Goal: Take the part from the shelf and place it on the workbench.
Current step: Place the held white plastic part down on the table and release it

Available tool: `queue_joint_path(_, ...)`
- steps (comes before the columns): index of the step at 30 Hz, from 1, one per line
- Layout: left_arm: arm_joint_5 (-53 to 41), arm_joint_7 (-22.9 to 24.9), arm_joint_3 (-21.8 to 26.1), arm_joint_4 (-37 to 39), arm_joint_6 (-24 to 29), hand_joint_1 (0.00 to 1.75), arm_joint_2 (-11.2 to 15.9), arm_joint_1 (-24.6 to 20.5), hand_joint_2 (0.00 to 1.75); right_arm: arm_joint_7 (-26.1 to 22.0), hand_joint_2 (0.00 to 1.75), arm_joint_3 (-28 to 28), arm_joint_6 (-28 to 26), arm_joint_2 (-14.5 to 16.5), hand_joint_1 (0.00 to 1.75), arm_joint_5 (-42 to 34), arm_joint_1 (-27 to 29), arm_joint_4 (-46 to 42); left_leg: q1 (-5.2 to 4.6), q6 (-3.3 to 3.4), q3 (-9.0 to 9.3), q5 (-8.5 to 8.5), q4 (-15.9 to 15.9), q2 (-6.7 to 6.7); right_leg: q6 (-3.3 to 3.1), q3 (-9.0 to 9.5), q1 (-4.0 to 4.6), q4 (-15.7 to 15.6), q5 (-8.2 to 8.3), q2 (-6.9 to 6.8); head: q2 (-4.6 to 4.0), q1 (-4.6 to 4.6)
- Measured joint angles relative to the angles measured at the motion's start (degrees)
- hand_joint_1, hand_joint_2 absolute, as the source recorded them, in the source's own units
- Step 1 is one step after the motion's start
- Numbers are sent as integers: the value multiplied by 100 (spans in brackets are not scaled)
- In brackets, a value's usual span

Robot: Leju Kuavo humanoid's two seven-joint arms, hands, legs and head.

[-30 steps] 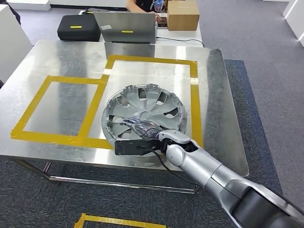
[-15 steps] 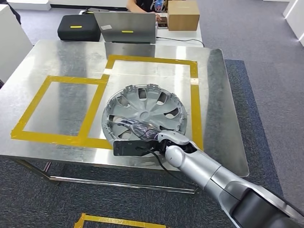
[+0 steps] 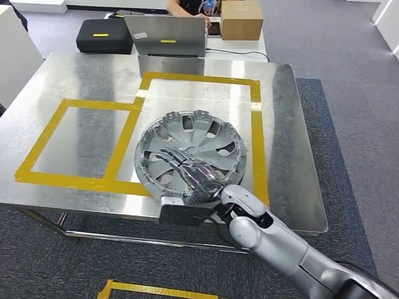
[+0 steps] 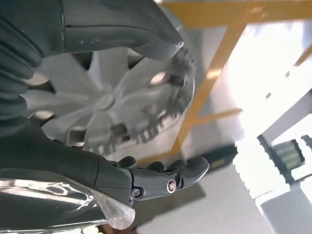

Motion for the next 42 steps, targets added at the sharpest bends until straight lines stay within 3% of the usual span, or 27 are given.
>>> queue_joint_path(4,38,100,130,-607,395,0,76,330,0,-137,175,-850,-905,-685,0,833,1468,-1423,-4,9,0,-24,1,-1,15,7,-5,-10,-11,0,0,2)
queue_joint_path(8,-250,209,437,-929,443,0,51,570,0,-175,175,-1841,-1752,-1010,0,1211,2969,-2408,-6,10,2,-41,1,-1,21,11,-7,-12,-26,2,0,0)
queue_joint_path(12,-983,608,1019,-1194,454,0,-73,922,0,237,175,-2926,-2626,-833,0,1548,4322,-2932,-3,10,9,-56,-2,1,18,17,-6,-11,-40,6,0,-1)
queue_joint_path(16,-1421,871,1527,-1413,454,0,-215,1175,0,287,175,-3893,-2862,-311,0,1737,5091,-3021,-10,26,12,-73,10,3,20,24,-19,-15,-44,9,0,-2)
queue_joint_path(21,-1905,1131,1994,-1554,456,0,-405,1375,0,-588,175,-5310,-2707,621,0,1442,5317,-2745,-32,63,21,-93,26,3,52,36,-40,-16,-49,4,0,-3)
queue_joint_path(26,-2067,1222,2246,-1693,455,0,-523,1535,0,-987,175,-6335,-2500,1167,0,1394,5408,-2563,-24,156,77,-35,-77,10,130,46,-60,11,-97,27,0,5)
queue_joint_path(28,-2117,1256,2325,-1732,456,0,-563,1553,0,-1036,175,-6600,-2395,1350,0,1453,5408,-2542,7,195,115,9,-149,19,159,-141,-74,432,-389,85,0,25)
queue_joint_path(30,-2137,1282,2378,-1743,456,0,-590,1563,0,-1057,175,-6806,-2329,1495,0,1485,5411,-2522,7,206,109,12,-154,18,193,-457,-91,1159,-771,112,0,35)
queue_joint_path(31,-2138,1287,2397,-1744,456,0,-602,1572,0,-1062,175,-6881,-2314,1544,0,1492,5413,-2512,10,202,107,10,-152,18,213,-559,-102,1407,-857,115,0,36)
queue_joint_path(32,-2139,1289,2417,-1745,455,0,-614,1581,0,-1065,175,-6941,-2307,1585,0,1497,5414,-2503,19,189,108,8,-148,16,232,-565,-115,1454,-831,115,0,35)
queue_joint_path(33,-2139,1289,2436,-1745,454,0,-628,1587,0,-1068,175,-6989,-2305,1620,0,1501,5413,-2495,36,166,111,3,-140,12,253,-448,-132,1259,-695,114,0,35)
queue_joint_path(35,-2139,1289,2466,-1746,454,0,-650,1590,0,-1072,175,-7054,-2302,1673,0,1506,5406,-2485,66,81,117,-20,-103,-4,305,-26,-173,505,-374,133,0,40)
queue_joint_path(36,-2140,1289,2475,-1747,455,0,-652,1592,0,-1075,175,-7077,-2299,1696,0,1507,5401,-2480,68,28,116,-37,-74,-16,294,139,-182,196,-282,157,0,44)
queue_joint_path(37,-2142,1289,2483,-1752,456,0,-650,1594,0,-1075,175,-7097,-2297,1717,0,1508,5401,-2473,63,-20,118,-47,-55,-26,263,226,-181,34,-263,177,0,43)
queue_joint_path(40,-2150,1289,2492,-1770,452,0,-656,1606,0,-1049,175,-7151,-2268,1787,0,1518,5390,-2455,74,-118,141,-33,-55,-49,100,230,-150,30,-271,183,0,31)
queue_joint_path(42,-2177,1289,2512,-1774,444,0,-667,1617,0,-894,175,-7327,-2208,1921,0,1419,5276,-2405,89,-143,74,-200,132,-34,21,243,-138,35,-234,161,0,24)
